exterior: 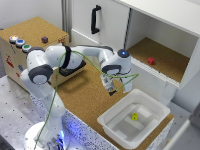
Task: Store the yellow object in the box
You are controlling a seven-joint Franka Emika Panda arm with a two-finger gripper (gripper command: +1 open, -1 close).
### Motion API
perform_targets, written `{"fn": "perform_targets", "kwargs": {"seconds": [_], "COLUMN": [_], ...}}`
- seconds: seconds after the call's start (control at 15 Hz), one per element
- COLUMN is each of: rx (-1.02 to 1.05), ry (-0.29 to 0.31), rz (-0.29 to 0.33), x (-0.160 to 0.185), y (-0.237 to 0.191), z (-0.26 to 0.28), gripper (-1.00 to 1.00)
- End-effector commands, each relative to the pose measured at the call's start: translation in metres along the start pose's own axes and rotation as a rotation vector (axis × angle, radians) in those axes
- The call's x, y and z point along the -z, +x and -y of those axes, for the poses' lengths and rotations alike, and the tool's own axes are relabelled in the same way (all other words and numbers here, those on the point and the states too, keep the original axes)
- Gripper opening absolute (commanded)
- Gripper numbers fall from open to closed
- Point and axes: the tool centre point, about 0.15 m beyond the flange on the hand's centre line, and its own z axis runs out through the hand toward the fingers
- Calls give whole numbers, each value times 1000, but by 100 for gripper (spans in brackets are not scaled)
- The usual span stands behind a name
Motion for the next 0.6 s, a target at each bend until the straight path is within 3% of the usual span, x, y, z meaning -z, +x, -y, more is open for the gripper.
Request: {"fn": "perform_targets", "kwargs": {"seconds": [0.0,0.2,0.4,0.53], "rx": [138,192,318,361], "ry": [-95,-60,-12,-14], "rz": [8,8,26,18], "x": [4,3,-18,-24], "y": [-48,-66,-84,-92], "z": [80,99,122,132], "gripper": [100,100,100,100]}}
